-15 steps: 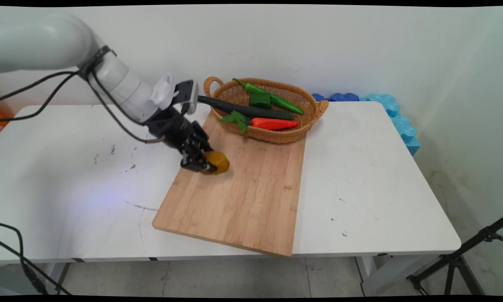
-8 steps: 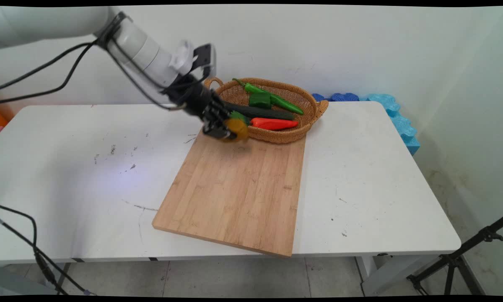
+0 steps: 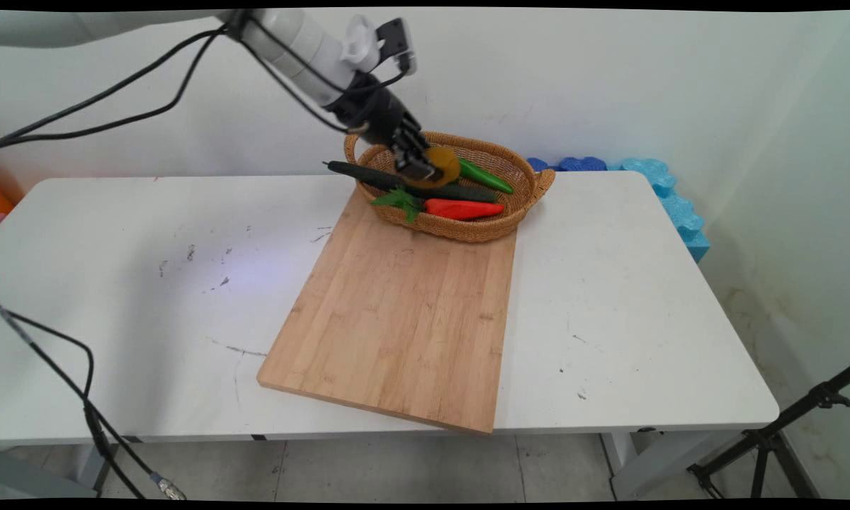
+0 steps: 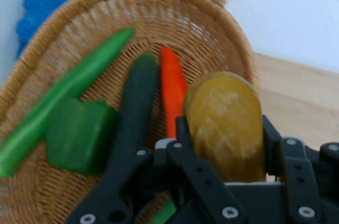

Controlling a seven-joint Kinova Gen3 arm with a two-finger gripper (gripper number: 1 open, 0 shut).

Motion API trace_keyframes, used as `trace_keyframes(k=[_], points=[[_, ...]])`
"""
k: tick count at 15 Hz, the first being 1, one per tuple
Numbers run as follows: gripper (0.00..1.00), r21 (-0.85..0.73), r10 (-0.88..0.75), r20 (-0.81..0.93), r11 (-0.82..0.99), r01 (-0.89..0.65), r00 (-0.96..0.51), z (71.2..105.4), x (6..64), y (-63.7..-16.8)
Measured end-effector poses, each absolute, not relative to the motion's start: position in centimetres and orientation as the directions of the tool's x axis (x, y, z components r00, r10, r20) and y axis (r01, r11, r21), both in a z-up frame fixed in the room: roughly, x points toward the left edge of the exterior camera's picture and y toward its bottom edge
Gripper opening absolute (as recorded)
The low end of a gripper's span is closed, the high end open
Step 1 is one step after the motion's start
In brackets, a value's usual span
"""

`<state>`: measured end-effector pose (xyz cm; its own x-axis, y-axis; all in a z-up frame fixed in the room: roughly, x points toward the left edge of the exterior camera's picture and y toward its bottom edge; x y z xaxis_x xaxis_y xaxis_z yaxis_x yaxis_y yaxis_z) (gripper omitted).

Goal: Place the picked object in the vegetable basket

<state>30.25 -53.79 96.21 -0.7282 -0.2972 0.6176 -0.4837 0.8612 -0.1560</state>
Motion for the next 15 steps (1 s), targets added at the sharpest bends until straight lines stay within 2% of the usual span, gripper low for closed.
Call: trace_keyframes(k=[6, 13, 14, 15], points=[[0.00, -0.161, -0.309, 0.636, 0.843, -0.513, -0.707, 94.7, 27.4, -58.7], [0.00, -0.160, -0.309, 0.643, 0.841, -0.517, -0.701, 92.2, 25.1, -61.8], [1.00, -0.159, -0.309, 0.644, 0.841, -0.517, -0.700, 91.8, 24.8, -62.2], [1.00, -0.158, -0.308, 0.645, 0.841, -0.517, -0.699, 91.6, 24.5, -62.4]])
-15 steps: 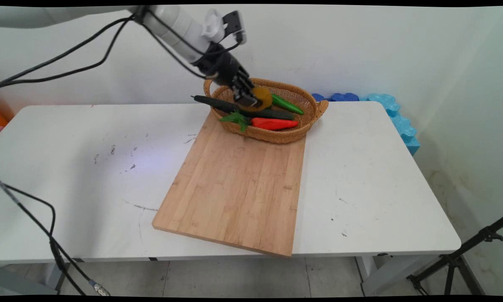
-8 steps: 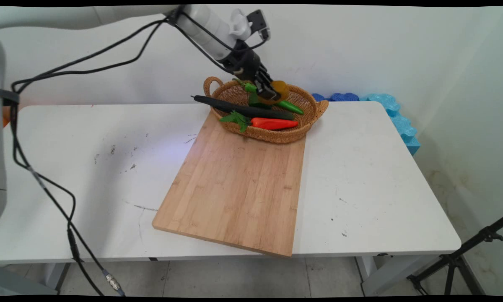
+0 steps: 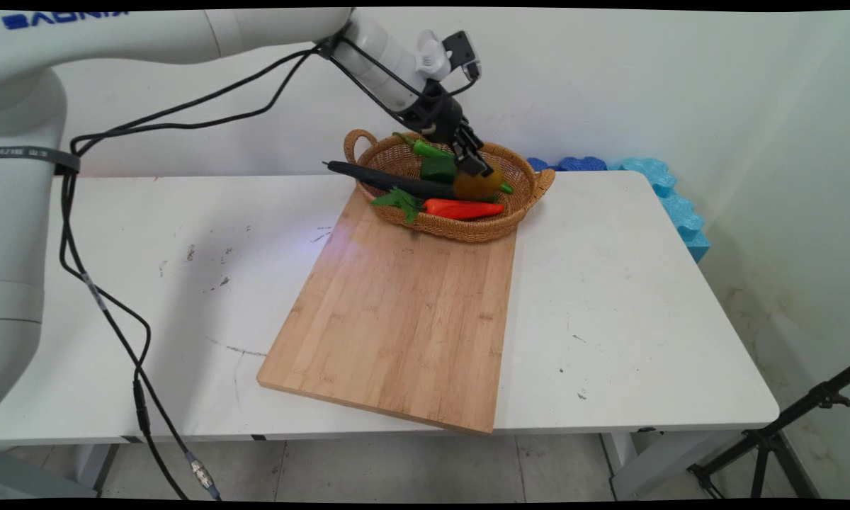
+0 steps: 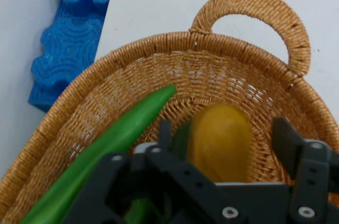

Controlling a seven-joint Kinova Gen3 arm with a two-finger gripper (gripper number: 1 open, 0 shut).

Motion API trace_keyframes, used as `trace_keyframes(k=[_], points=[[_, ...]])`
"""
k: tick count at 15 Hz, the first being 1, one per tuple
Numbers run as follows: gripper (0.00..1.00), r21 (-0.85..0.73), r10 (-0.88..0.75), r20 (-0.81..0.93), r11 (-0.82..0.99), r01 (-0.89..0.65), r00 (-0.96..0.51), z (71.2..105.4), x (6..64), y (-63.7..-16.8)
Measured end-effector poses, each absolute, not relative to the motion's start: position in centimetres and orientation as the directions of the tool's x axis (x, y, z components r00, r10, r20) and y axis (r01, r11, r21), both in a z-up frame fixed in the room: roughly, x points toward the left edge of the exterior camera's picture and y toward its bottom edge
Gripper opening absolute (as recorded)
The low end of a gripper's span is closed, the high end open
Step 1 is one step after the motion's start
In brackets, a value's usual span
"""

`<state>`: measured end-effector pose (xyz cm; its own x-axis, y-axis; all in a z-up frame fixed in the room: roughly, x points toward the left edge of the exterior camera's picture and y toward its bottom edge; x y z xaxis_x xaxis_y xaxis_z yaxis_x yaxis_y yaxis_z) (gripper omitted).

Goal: Place the picked object in the vegetable basket

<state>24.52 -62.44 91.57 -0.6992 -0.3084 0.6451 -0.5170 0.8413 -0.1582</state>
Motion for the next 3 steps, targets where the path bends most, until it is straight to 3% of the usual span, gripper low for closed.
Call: trace_keyframes(k=[3], points=[[1.00, -0.158, -0.306, 0.647, 0.842, -0.515, -0.698, 90.97, 23.94, -63.02]])
